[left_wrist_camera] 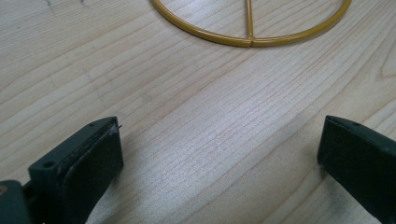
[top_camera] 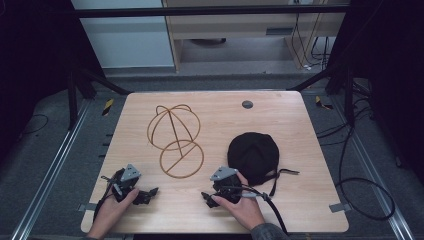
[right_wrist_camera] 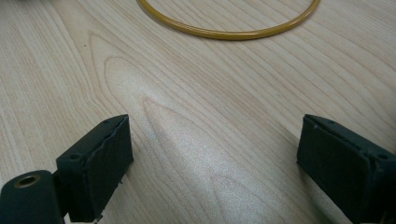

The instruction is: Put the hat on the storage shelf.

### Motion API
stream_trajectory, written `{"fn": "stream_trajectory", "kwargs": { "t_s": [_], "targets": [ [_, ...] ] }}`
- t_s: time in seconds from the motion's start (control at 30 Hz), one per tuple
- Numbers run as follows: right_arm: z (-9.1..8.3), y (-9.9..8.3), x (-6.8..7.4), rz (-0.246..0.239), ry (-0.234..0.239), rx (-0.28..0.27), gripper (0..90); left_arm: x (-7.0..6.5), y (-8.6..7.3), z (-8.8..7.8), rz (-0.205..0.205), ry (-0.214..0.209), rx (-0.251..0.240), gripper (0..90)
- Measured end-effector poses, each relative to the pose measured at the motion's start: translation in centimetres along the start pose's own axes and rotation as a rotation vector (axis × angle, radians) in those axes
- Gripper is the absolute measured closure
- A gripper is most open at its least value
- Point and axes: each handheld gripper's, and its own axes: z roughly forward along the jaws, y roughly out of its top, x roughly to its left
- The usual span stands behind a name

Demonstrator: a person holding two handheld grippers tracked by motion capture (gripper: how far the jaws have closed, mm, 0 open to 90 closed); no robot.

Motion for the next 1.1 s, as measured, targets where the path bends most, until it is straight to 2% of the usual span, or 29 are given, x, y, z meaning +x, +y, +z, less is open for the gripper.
{"fn": "stream_trajectory", "kwargs": {
  "t_s": [0.7,0.83,0.97,1.03,1.07,1.1],
  "targets": [
    [0.1,0.1,-0.1,0.015,-0.012,-0.002,11.0,0.0,0.0,0.0,-0.001,0.000,0.000,0.0],
    [-0.5,0.8,-0.1,0.017,-0.006,0.031,11.6,0.0,0.0,0.0,0.000,-0.001,0.000,0.0],
    [-2.1,2.5,0.1,-0.034,-0.003,0.039,12.0,0.0,0.0,0.0,0.000,0.000,0.000,0.0],
    [-3.2,3.6,0.0,-0.087,-0.028,0.051,11.5,0.0,0.0,0.0,0.000,0.000,0.000,0.0],
    [-4.2,4.5,-0.3,-0.103,-0.042,0.054,11.8,0.0,0.0,0.0,0.000,0.000,0.000,0.0],
    [-4.2,4.5,-0.3,-0.103,-0.042,0.054,11.8,0.0,0.0,0.0,0.000,0.000,0.000,0.0]
  ]
}}
